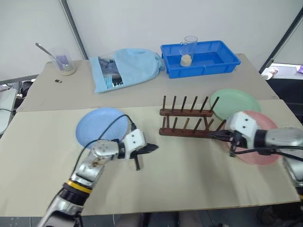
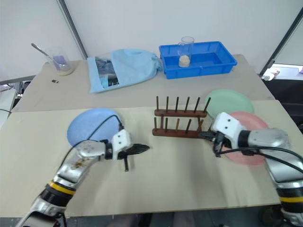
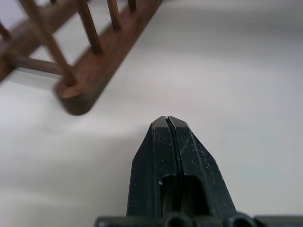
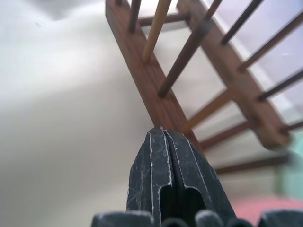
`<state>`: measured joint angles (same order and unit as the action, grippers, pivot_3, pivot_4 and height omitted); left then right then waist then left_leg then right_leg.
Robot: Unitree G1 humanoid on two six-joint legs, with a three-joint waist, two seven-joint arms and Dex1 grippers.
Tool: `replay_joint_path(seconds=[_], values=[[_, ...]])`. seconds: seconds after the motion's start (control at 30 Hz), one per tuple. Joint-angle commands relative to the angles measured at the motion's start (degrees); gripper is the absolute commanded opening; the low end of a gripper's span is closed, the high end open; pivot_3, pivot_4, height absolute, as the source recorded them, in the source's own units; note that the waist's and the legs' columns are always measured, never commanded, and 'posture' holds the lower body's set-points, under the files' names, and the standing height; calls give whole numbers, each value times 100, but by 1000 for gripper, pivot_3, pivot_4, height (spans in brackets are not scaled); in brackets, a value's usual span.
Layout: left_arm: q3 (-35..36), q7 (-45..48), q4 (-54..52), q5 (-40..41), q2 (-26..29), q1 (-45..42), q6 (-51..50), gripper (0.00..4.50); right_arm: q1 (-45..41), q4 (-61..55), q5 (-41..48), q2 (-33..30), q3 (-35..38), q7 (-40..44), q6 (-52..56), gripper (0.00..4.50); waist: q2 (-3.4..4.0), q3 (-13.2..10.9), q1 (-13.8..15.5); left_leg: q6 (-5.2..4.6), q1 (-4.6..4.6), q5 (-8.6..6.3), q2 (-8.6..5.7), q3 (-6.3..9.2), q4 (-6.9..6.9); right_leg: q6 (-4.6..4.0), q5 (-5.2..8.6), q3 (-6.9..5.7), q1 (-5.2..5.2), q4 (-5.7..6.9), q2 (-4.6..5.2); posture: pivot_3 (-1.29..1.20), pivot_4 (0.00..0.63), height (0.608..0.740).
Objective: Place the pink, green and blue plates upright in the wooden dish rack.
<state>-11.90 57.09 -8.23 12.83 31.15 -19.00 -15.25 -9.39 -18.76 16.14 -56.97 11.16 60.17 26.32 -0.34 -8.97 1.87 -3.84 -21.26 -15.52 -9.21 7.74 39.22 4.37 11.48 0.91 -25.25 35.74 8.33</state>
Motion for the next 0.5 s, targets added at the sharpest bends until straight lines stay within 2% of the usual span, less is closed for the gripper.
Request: replay_joint_path(seconds=[0.03, 0.1, 0.17, 0.27, 0.5], values=[[406, 527, -636, 809, 304, -141, -382, 1300, 503, -891, 521, -149, 1054, -27, 712, 1301, 0, 0, 27, -1, 4, -1, 0, 0, 0, 0, 0, 0, 5, 0, 0, 0, 150, 740], [489, 724, -837, 1088, 449, -229, -544, 2195, 907, -1225, 582, -71, 1445, -180, 936, 1955, 0, 0, 41, -4, 6, -3, 4, 0, 0, 1, 0, -2, 6, 1, -2, 0, 150, 740], [504, 889, -1014, 1284, 521, -332, -600, 3138, 1273, -1480, 350, 236, 1635, -706, 1021, 2683, -5, 0, 49, -3, 6, -3, 3, 0, 0, 1, 0, -1, 7, 1, -2, 0, 150, 740], [407, 1052, -1172, 1448, 538, -494, -695, 4480, 1614, -1632, -214, 584, 1361, -1475, 953, 3643, -6, 0, 45, 0, 6, -1, 0, -1, 0, 1, 0, 0, 9, 1, 1, 0, 150, 740], [262, 1244, -1194, 1615, 444, -907, -788, 4480, 1501, -1614, -1246, 1160, 233, -2861, 1274, 3643, -7, 0, 12, 8, 8, 4, 4, -2, -1, 0, 0, 4, 4, 5, -4, 0, 150, 740]])
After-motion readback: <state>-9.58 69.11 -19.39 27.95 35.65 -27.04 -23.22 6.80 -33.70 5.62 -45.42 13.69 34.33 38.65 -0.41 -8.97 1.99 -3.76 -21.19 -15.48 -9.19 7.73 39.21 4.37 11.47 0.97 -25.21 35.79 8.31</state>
